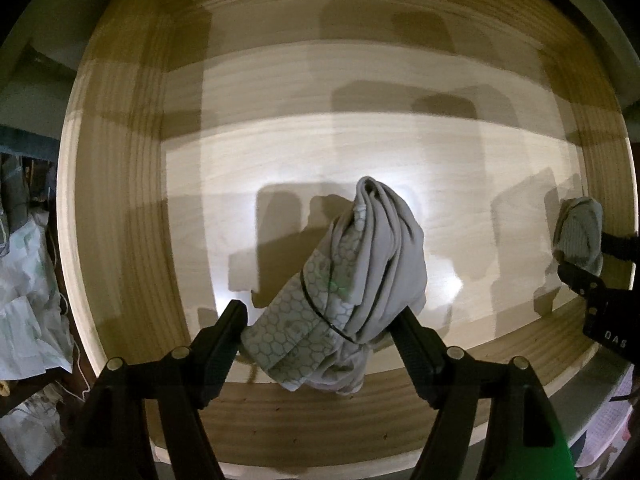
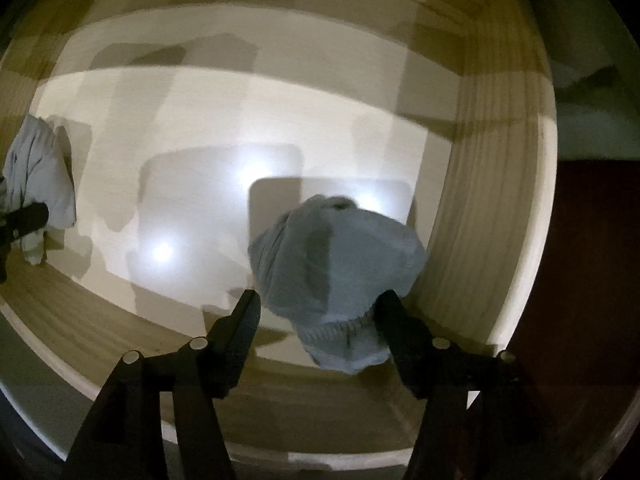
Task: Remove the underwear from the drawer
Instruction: 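Lift the grey underwear with the left gripper out of the drawer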
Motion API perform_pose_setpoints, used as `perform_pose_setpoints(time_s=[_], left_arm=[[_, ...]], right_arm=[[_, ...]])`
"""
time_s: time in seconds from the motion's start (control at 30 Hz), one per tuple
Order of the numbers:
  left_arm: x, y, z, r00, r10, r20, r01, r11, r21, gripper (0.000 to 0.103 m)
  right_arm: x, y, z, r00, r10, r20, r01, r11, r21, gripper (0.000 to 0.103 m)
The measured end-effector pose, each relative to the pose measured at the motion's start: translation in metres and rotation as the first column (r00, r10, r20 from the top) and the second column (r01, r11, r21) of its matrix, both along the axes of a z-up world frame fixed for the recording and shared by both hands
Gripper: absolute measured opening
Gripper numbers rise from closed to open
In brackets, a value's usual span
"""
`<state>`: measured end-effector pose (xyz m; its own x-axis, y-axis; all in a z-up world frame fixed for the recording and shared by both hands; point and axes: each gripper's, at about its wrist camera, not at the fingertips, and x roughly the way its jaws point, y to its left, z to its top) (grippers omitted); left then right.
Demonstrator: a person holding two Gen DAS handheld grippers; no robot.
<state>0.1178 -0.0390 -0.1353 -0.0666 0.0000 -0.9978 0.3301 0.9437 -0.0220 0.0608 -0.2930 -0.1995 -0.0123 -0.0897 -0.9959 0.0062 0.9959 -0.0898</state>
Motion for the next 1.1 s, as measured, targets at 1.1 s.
perform_pose_setpoints(time_s=[1.1], left_arm=[[-0.012,0.013,0.029,0.991,0.093,0.098,-0.091,0.995,-0.027,0.053]], right_arm=[[-0.036,-0.008,0.016,0.994,-0.078,0.078,0.068,0.99,0.124,0.032]])
